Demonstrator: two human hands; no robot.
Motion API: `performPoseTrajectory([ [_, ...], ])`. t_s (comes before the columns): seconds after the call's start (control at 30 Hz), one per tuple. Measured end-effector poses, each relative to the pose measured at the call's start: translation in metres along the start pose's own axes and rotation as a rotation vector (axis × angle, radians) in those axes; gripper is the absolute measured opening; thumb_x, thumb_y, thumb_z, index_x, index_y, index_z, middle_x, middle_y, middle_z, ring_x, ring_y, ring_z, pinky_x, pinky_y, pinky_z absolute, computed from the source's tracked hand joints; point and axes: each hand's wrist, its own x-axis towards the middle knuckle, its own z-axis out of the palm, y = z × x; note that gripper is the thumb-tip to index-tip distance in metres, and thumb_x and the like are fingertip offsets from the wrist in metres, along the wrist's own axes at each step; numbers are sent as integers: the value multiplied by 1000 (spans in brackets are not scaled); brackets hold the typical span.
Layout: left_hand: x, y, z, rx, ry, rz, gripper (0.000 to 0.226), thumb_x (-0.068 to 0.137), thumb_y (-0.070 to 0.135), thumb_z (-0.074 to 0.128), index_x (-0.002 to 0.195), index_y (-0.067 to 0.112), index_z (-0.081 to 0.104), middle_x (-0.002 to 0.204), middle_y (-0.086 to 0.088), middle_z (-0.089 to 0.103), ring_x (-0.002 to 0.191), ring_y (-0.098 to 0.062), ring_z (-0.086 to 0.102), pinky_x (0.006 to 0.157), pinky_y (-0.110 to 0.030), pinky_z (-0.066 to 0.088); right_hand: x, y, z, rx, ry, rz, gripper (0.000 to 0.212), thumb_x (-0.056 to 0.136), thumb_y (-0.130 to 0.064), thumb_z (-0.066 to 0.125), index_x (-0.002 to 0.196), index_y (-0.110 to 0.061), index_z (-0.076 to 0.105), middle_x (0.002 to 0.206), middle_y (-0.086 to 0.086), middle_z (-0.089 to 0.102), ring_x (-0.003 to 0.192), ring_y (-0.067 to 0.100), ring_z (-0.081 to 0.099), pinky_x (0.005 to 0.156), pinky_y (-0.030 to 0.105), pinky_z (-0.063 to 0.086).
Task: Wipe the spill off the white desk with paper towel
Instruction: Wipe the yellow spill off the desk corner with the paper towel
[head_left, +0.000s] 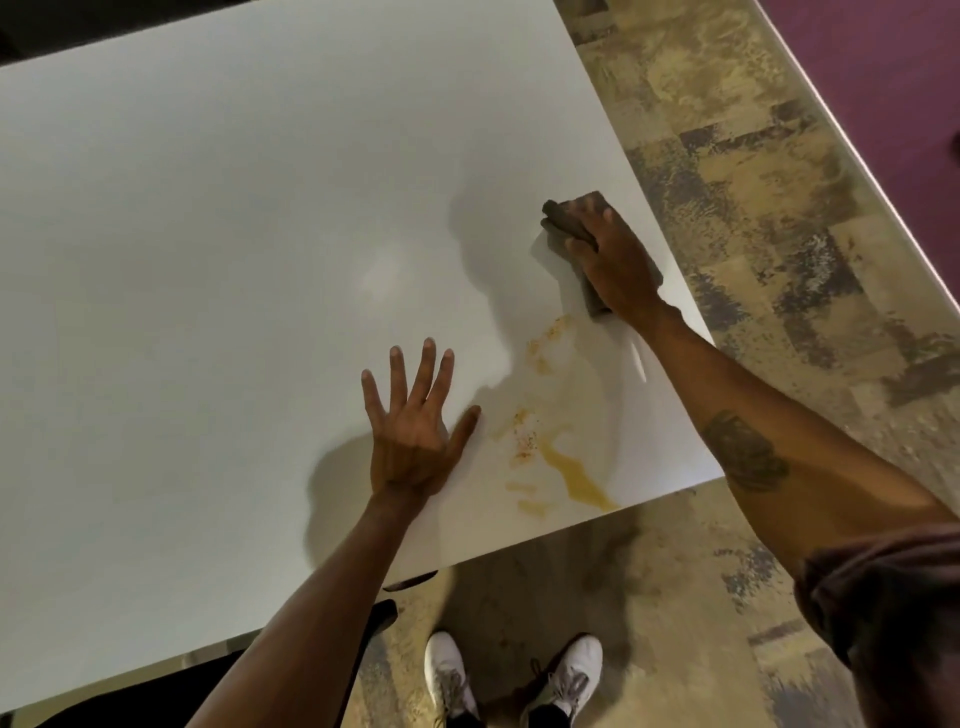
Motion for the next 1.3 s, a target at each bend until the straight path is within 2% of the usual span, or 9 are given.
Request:
performPoseTrajectory([
  [0.13, 1, 1, -2, 13, -72, -33, 79, 101, 68, 7, 166, 24, 8, 174, -1, 1, 161, -33, -3, 125, -66, 7, -32, -3, 1, -11, -93, -76, 47, 96, -15, 53, 143, -21, 50, 138, 11, 51, 127, 24, 49, 99, 22, 33],
  [0.27, 0, 1, -2, -20, -77, -41, 79, 100, 70, 7, 166, 26, -3, 174, 0, -11, 160, -32, -12, 125, -65, 1, -62, -4, 1, -42, -146, -124, 45, 96, -18, 55, 141, -21, 52, 143, 9, 50, 133, 23, 45, 106, 25, 34],
  [0.37, 0, 2, -3, -11, -83, -45, 80, 99, 70, 8, 166, 26, -4, 174, 1, -11, 160, -32, -13, 125, -66, 0, -86, -5, 5, -59, -161, -140, 46, 96, -17, 56, 142, -19, 52, 144, 9, 50, 135, 23, 45, 112, 31, 34],
  [0.57, -2, 3, -4, -46, -99, -51, 85, 96, 72, -3, 166, 24, -2, 174, 2, -4, 160, -31, -10, 126, -64, -2, -141, 1, 15, -63, -241, -163, 48, 100, -13, 53, 147, -11, 44, 156, 10, 40, 150, 23, 25, 124, 32, 14],
  [0.7, -5, -2, -5, -84, -107, -19, 87, 97, 72, -1, 166, 18, 2, 174, -2, -1, 160, -31, -9, 128, -60, -5, -178, -1, 13, 22, -277, -133, 48, 102, -12, 50, 149, -12, 40, 158, 5, 34, 148, 9, 16, 125, 31, 6],
  [0.87, -23, -23, -2, -98, -136, 183, 83, 101, 69, 7, 165, 17, 2, 174, -4, 0, 160, -32, -7, 129, -57, -4, -219, -11, 15, 114, -231, -22, 47, 102, -10, 50, 148, -12, 41, 155, -8, 26, 142, -1, 7, 107, -5, -5],
  [1.03, -34, -23, -3, -55, -105, 157, 78, 103, 68, 7, 166, 22, 0, 174, 1, 0, 161, -29, -7, 128, -59, -4, -242, -30, 41, 84, 6, 218, 50, 103, -23, 48, 152, -27, 35, 164, -2, 21, 153, 16, 8, 120, 27, 4],
  [1.17, -36, -21, -7, -50, -86, 55, 77, 102, 68, 7, 166, 26, 0, 174, 3, 0, 161, -32, -7, 126, -65, -3, -250, -49, 73, 163, 279, 357, 53, 102, -20, 48, 152, -20, 33, 163, 3, 23, 152, 23, 13, 119, 31, 14],
  [1.3, -35, -17, -9, -9, -108, -5, 80, 98, 70, -2, 165, 28, -1, 174, 3, -3, 160, -33, -8, 123, -69, -2, -244, -64, 98, 181, 483, 477, 53, 101, -18, 49, 152, -17, 33, 161, 10, 29, 148, 34, 27, 118, 48, 32],
])
